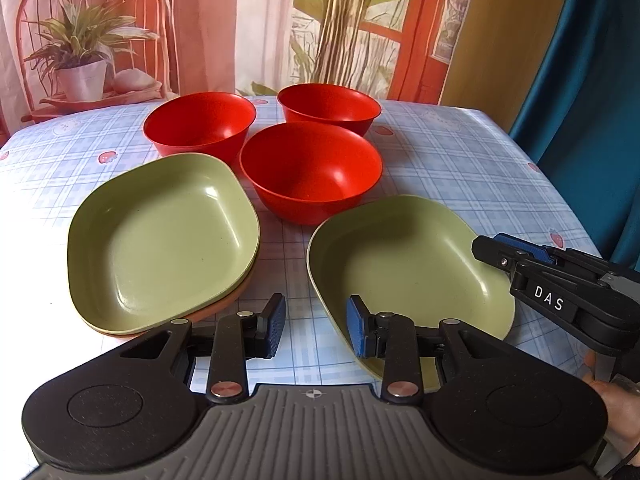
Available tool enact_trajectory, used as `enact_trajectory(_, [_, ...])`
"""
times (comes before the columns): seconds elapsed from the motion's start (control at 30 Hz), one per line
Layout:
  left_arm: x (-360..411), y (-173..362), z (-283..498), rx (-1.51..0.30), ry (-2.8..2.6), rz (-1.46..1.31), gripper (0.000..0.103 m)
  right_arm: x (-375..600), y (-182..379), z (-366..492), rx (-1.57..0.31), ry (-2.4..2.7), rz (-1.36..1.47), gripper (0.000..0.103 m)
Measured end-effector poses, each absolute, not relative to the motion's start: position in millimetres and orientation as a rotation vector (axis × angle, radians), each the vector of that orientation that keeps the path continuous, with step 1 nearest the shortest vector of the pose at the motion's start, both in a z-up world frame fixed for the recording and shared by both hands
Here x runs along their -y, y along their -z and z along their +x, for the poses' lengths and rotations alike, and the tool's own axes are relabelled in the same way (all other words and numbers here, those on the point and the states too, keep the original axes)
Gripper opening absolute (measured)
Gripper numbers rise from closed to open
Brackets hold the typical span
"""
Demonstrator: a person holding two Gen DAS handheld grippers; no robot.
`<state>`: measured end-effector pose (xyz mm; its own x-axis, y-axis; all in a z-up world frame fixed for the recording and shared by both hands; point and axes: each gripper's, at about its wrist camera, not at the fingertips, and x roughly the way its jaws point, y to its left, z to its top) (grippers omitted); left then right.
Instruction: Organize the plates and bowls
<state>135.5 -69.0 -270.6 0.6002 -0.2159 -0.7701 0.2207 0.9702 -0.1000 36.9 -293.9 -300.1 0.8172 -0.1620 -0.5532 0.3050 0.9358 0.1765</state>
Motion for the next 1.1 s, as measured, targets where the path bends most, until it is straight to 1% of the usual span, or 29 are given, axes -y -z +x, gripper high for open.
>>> enact_trajectory(0.23, [70,285,139,-0.929,0.260,-0.030,0.035,295,309,40,-0.590,0.236,0.278,0.018])
enact_trajectory(0.4, [72,292,137,-0.944,0.293,-0.033,0.035,296,312,40,-0.595,0.229,0.300,0.013])
enact_trajectory(0.5, [73,293,136,-0.942,0.306,-0.031,0.029,294,312,40,-0.596,0.224,0.296,0.013])
enact_trajectory(0.6, [75,292,135,-0.940,0.313,-0.028,0.029,292,312,40,-0.600,0.212,0.298,0.010])
enact_trajectory(1.1, [71,281,128,-0.909,0.296,-0.026,0.029,279,301,35,-0.588,0.201,0.285,0.011])
